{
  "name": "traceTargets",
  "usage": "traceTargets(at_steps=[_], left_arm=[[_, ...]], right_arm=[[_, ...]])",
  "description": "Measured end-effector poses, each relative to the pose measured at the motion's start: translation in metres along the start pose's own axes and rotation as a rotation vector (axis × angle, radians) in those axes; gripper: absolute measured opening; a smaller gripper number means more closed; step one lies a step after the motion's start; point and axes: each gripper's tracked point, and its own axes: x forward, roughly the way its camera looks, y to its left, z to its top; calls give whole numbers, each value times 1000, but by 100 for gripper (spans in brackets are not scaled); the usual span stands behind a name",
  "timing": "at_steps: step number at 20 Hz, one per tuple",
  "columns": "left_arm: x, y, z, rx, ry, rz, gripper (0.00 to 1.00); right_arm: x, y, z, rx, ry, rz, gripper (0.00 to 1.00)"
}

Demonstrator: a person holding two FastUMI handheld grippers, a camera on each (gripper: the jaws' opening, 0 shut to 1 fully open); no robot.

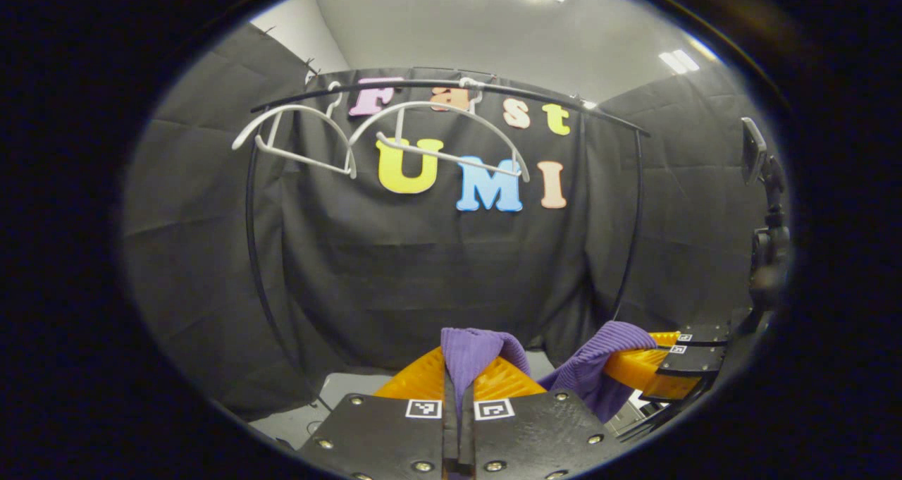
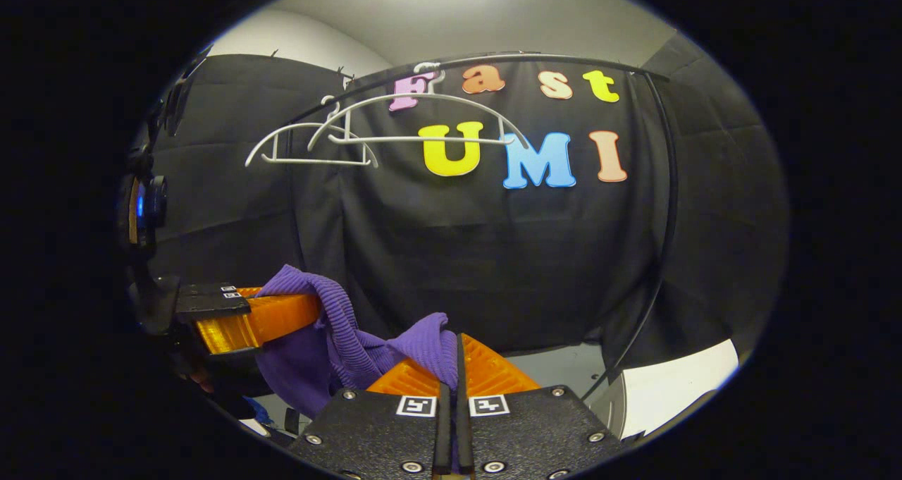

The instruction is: Grasp the clothes on the hanger with both hands and then place them into the laundry hamper below.

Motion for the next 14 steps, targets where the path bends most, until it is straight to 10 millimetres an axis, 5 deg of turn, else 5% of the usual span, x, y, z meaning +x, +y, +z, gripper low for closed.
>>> traceTargets(at_steps=[8, 14], left_arm=[[12, 23, -104, 41, 196, 61, 7], [16, 41, -163, 9, 312, 104, 2]], right_arm=[[14, -6, -69, -5, 160, -17, 3], [25, -8, -119, -20, 298, -22, 3]])
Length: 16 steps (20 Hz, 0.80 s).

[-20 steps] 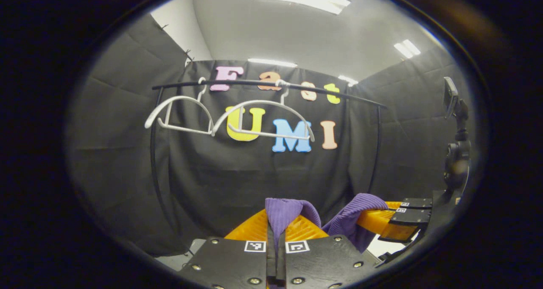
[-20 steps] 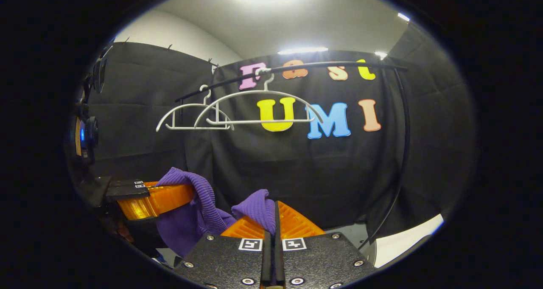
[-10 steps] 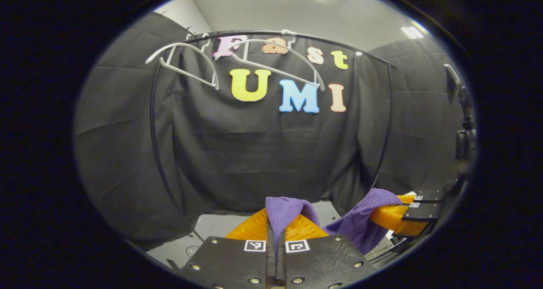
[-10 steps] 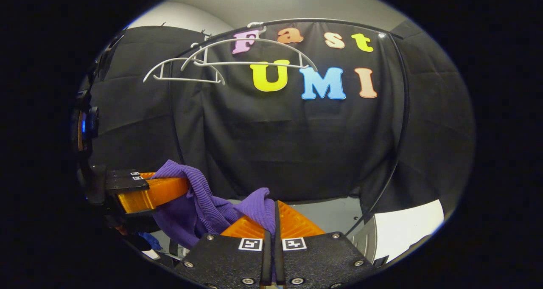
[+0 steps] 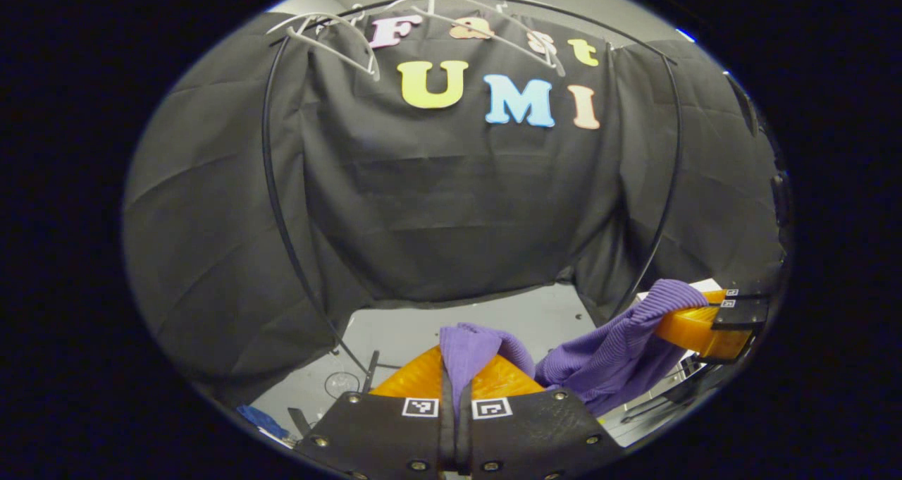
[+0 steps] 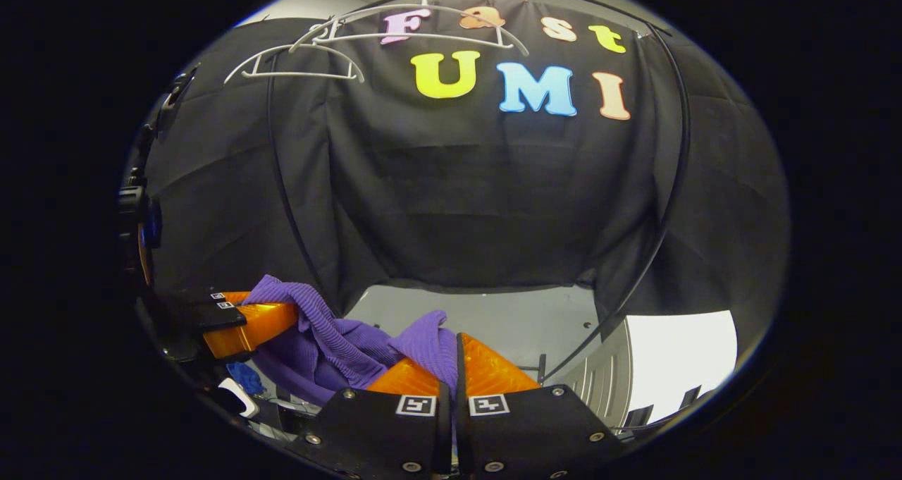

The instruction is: Grasp the clothes on the hanger with both hands and then place them into the laundry hamper below.

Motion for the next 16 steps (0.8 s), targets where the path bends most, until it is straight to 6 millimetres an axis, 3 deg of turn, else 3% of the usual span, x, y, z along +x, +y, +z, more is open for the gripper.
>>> traceTargets(at_steps=[2, 4, 5, 6, 12, 13, 16], left_arm=[[5, -1, -16, 4, 33, -6, 7], [10, -3, -37, 15, 74, -11, 2], [15, -2, -48, 25, 96, -8, 7], [17, 2, -56, 35, 113, -6, 2], [19, 2, -91, 31, 207, -9, 6], [20, 5, -89, 31, 201, -2, 13], [8, 10, -80, 36, 154, 17, 61]], right_arm=[[6, 0, -17, -9, 47, 8, 3], [14, 2, -38, -19, 104, 19, 3], [16, 2, -47, -22, 131, 23, 3], [19, 2, -55, -23, 154, 29, 3], [23, 3, -96, -51, 271, 46, 3], [21, 3, -100, -52, 287, 50, 3], [17, 7, -113, -37, 315, 73, 9]])
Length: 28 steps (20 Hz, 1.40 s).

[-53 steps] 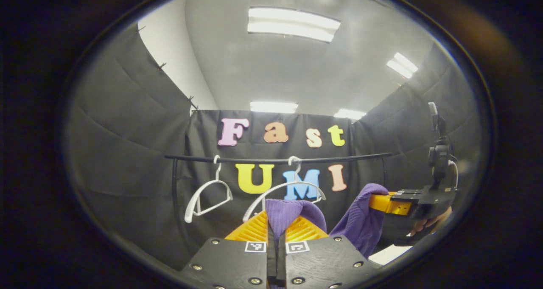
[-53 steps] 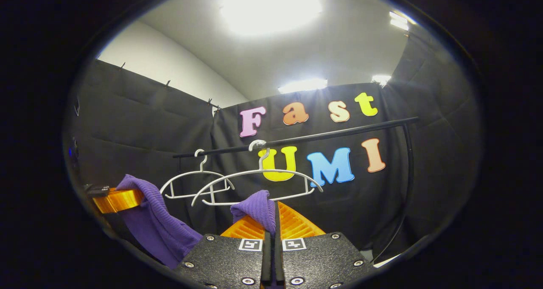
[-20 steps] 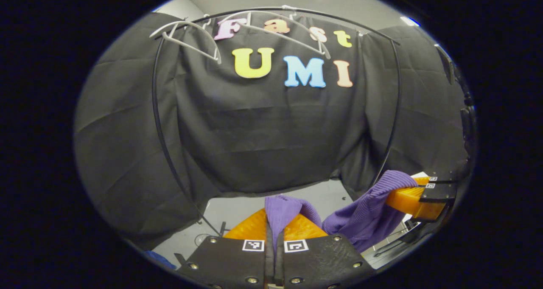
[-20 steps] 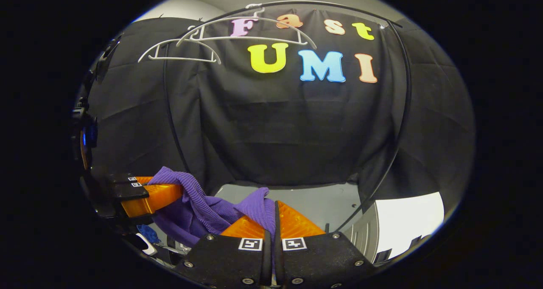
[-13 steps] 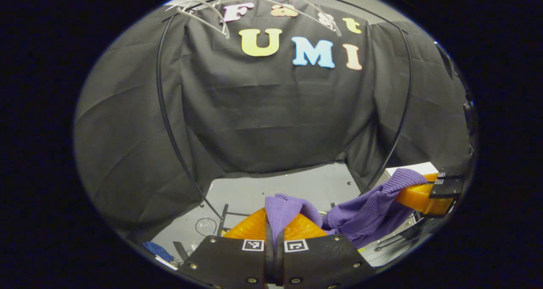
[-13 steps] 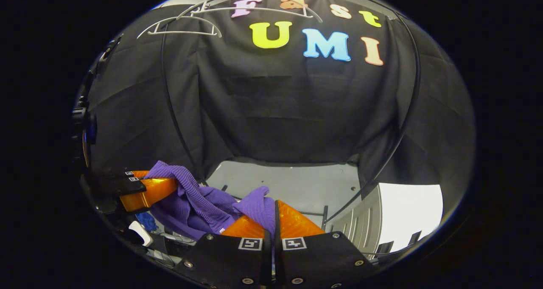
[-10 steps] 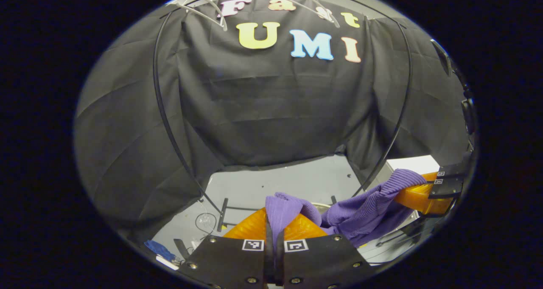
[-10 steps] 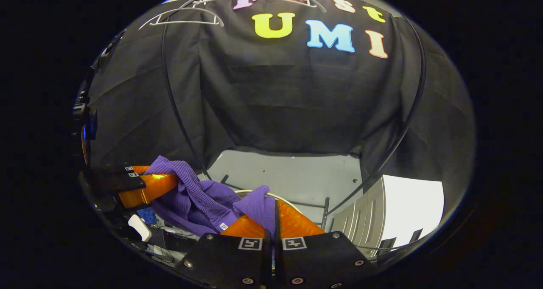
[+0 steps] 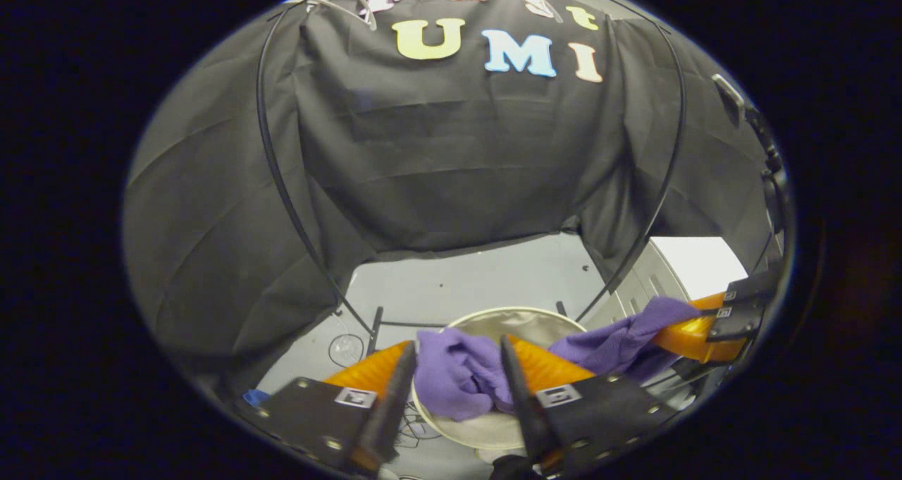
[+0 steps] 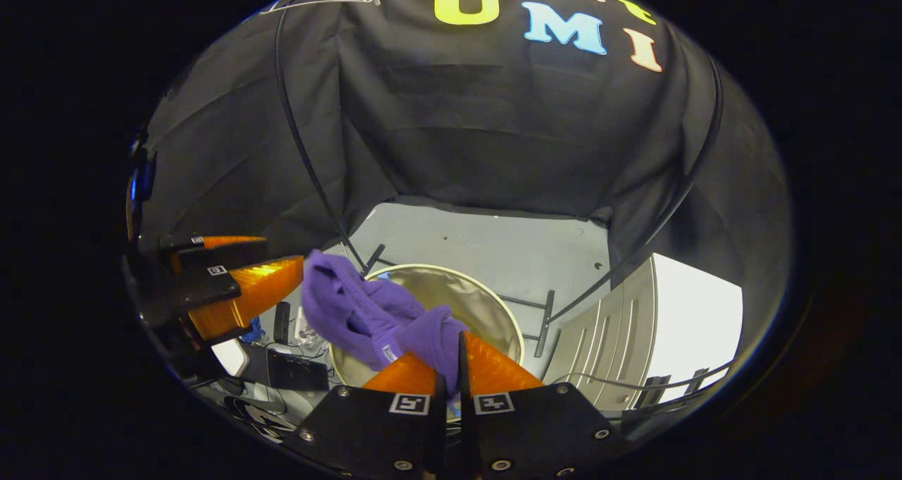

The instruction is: Grasp the clothes on the hanger with both hands and then place them into the laundry hamper below.

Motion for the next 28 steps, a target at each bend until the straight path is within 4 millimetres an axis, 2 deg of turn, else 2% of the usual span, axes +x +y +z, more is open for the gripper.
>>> traceTargets(at_steps=[2, 5, 9, 13, 14, 17, 18, 21, 24, 25, 28], left_arm=[[-4, 5, 1, 11, -9, 16, 93], [-12, 7, 9, 11, -28, 26, 93], [-34, 9, 43, 10, -110, 31, 93], [-70, 7, 111, -8, -236, 11, 93], [-85, 5, 129, -9, -274, 8, 93], [-114, 12, 177, 1, -367, 6, 92], [-122, 13, 191, 6, -395, 7, 99], [-143, 14, 227, 7, -479, 9, 99], [-176, 15, 257, 7, -539, 9, 99], [-184, 16, 266, 7, -554, 6, 99], [-207, 22, 275, -4, -584, 6, 99]], right_arm=[[-3, 0, 2, 20, -33, 15, 43], [-16, -6, 19, 14, -92, -8, 95], [-39, -16, 50, 42, -198, -29, 96], [-76, -28, 99, 69, -333, -57, 96], [-87, -30, 111, 70, -371, -63, 96], [-120, -38, 146, 79, -474, -72, 96], [-130, -40, 154, 80, -504, -77, 95], [-159, -50, 179, 92, -585, -88, 94], [-198, -59, 202, 104, -664, -102, 95], [-209, -64, 208, 104, -690, -114, 93], [-243, -80, 227, 98, -766, -163, 93]])
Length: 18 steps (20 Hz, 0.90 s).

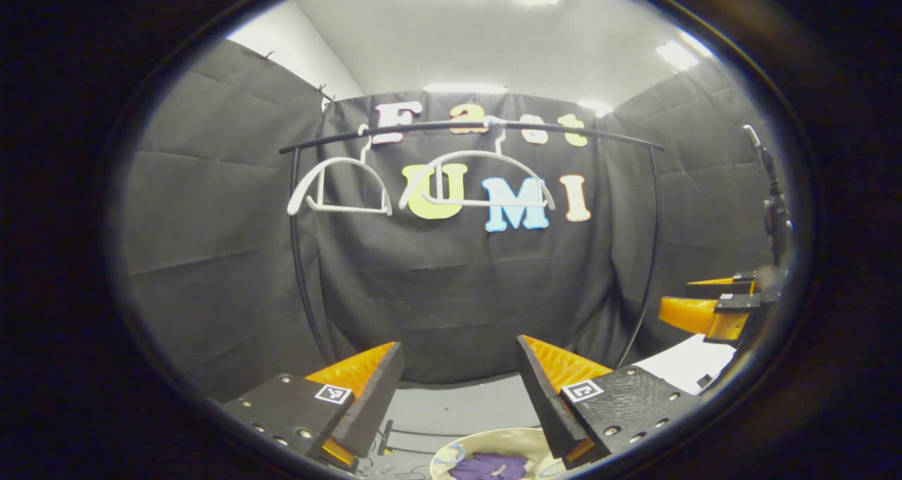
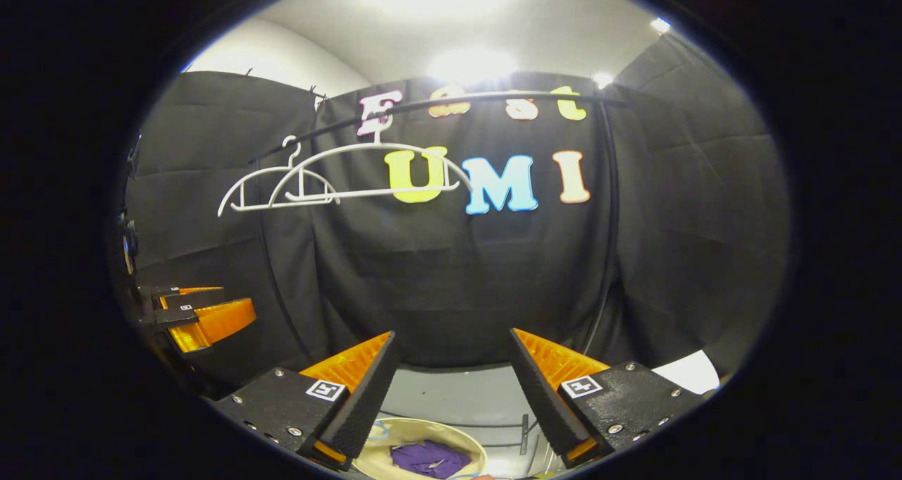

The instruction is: Grasp the clothes on the hanger with both hands and then place them into the laundry hamper below.

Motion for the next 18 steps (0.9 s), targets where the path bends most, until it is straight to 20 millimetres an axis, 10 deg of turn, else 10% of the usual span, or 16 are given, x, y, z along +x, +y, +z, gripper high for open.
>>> traceTargets(at_steps=[8, 18], left_arm=[[-27, 45, 42, 22, -106, 76, 98], [-39, 83, 58, -20, -166, 162, 98]], right_arm=[[-27, -53, 65, 0, -202, -135, 95], [-33, -62, 73, 8, -214, -166, 95]])
